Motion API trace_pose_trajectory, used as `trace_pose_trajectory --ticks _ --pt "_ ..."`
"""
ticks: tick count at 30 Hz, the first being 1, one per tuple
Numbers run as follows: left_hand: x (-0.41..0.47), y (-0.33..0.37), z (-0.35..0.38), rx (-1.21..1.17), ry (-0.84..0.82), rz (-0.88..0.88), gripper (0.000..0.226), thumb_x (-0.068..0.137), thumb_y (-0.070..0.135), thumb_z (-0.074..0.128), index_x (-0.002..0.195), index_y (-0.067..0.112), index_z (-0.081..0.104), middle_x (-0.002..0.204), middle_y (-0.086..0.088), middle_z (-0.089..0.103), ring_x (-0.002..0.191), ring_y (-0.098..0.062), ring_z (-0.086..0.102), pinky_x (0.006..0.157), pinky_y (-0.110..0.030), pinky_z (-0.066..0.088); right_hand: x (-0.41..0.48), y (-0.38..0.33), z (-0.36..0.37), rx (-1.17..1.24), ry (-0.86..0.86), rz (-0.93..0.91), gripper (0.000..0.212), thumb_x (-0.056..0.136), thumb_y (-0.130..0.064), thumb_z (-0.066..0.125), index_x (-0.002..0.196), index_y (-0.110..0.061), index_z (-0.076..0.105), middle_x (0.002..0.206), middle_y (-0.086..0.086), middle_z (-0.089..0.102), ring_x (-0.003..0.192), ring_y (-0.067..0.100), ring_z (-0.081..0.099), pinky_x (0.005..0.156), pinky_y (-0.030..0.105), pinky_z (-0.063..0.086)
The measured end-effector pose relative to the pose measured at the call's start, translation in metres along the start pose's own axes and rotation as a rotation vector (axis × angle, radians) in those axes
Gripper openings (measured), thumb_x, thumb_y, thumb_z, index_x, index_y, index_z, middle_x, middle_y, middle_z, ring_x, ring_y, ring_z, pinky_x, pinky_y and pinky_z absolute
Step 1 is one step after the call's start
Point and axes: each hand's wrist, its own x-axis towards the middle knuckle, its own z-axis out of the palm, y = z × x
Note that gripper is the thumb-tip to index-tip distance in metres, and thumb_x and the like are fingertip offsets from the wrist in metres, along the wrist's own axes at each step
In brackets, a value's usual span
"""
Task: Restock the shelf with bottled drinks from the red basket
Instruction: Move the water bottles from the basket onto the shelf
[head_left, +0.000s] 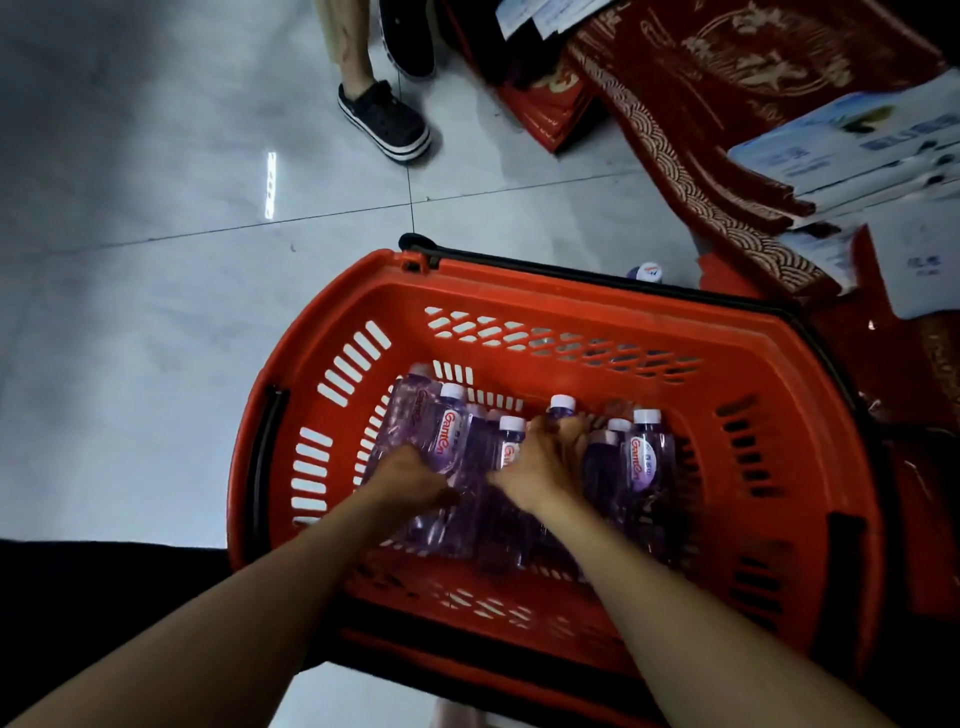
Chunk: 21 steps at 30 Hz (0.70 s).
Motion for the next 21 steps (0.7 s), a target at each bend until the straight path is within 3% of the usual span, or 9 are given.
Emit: trace_pose_trajectory --ticks 1,3,5,6,9,13,16,17,21 --pt "0.0 0.001 -0.002 -0.03 -0.032 -0.012 0.024 0.078 -0.002 0.074 0.093 0.005 0.057 0.081 -0.005 0.061 0.069 -0.011 0.06 0.043 -0.013 0.047 -0.007 0.003 0.002 0.07 -0.023 -0.04 0.098 0.061 -0.044 0.082 0.138 -0.022 0.027 0.147 0.014 0.026 0.138 0.036 0.029 0.108 0.041 0.039" --pt "-0.003 0.003 -0.006 -0.099 -0.074 -0.022 0.025 0.078 -0.007 0.072 0.091 0.006 0.054 0.079 -0.006 0.06 0.067 -0.013 0.058 0.041 -0.016 0.046 -0.017 0.007 0.004 0.271 -0.072 -0.12 0.085 0.062 -0.031 0.082 0.126 -0.027 0.026 0.129 0.002 0.049 0.114 0.025 0.054 0.086 0.029 0.047" --pt "-0.006 0.001 -0.009 -0.173 -0.128 -0.027 0.025 0.077 -0.013 0.07 0.092 0.003 0.058 0.079 -0.009 0.064 0.064 -0.015 0.063 0.043 -0.018 0.05 -0.026 0.008 0.002 0.356 -0.151 -0.172 0.076 0.073 -0.013 0.078 0.122 -0.028 0.023 0.116 -0.003 0.053 0.09 0.018 0.058 0.064 0.021 0.042" --pt "-0.006 -0.002 -0.009 -0.216 -0.18 -0.023 0.025 0.077 -0.016 0.068 0.096 -0.002 0.061 0.081 -0.012 0.067 0.063 -0.016 0.067 0.048 -0.02 0.053 -0.029 0.011 0.002 0.377 -0.173 -0.184 0.079 0.075 -0.009 0.076 0.127 -0.028 0.021 0.117 -0.002 0.054 0.087 0.017 0.058 0.062 0.02 0.041" --pt "-0.014 -0.005 -0.007 -0.211 -0.253 0.015 0.019 0.077 -0.015 0.068 0.092 -0.004 0.064 0.068 -0.006 0.072 0.056 -0.009 0.069 0.051 -0.02 0.052 -0.036 0.019 -0.004 0.433 -0.171 -0.166 0.086 0.075 -0.005 0.076 0.137 -0.024 0.02 0.116 -0.001 0.06 0.092 0.018 0.059 0.071 0.022 0.044" --pt "-0.034 0.001 -0.007 -0.207 -0.297 0.127 0.035 0.072 -0.013 0.074 0.105 -0.006 0.066 0.085 -0.01 0.076 0.078 -0.018 0.073 0.071 -0.028 0.058 -0.044 0.028 -0.029 0.638 -0.273 -0.029 0.047 0.073 -0.002 0.079 0.106 -0.016 0.05 0.095 -0.007 0.065 0.089 0.013 0.06 0.062 0.021 0.041" --pt "-0.059 0.01 -0.011 -0.229 -0.288 0.194 0.039 0.067 -0.005 0.08 0.103 0.004 0.068 0.094 -0.014 0.075 0.089 -0.026 0.071 0.085 -0.044 0.058 -0.054 0.039 -0.05 0.716 -0.341 -0.002 0.086 0.047 -0.022 0.09 0.125 -0.018 0.055 0.117 0.001 0.068 0.108 0.022 0.063 0.074 0.03 0.046" --pt "-0.068 0.015 -0.01 -0.247 -0.317 0.233 0.043 0.064 -0.002 0.081 0.106 0.005 0.069 0.099 -0.015 0.074 0.094 -0.03 0.07 0.088 -0.049 0.056 -0.06 0.042 -0.062 0.76 -0.344 -0.015 0.087 0.047 -0.019 0.09 0.128 -0.017 0.057 0.117 0.002 0.07 0.109 0.023 0.064 0.079 0.034 0.047" --pt "-0.112 0.052 -0.013 -0.31 -0.391 0.429 0.041 0.074 -0.011 0.071 0.111 0.006 0.067 0.103 -0.009 0.074 0.091 -0.019 0.071 0.068 -0.024 0.056 -0.093 0.051 -0.12 0.872 -0.327 -0.177 0.048 0.071 0.003 0.076 0.116 -0.015 0.066 0.1 0.002 0.074 0.098 0.021 0.066 0.092 0.045 0.045"
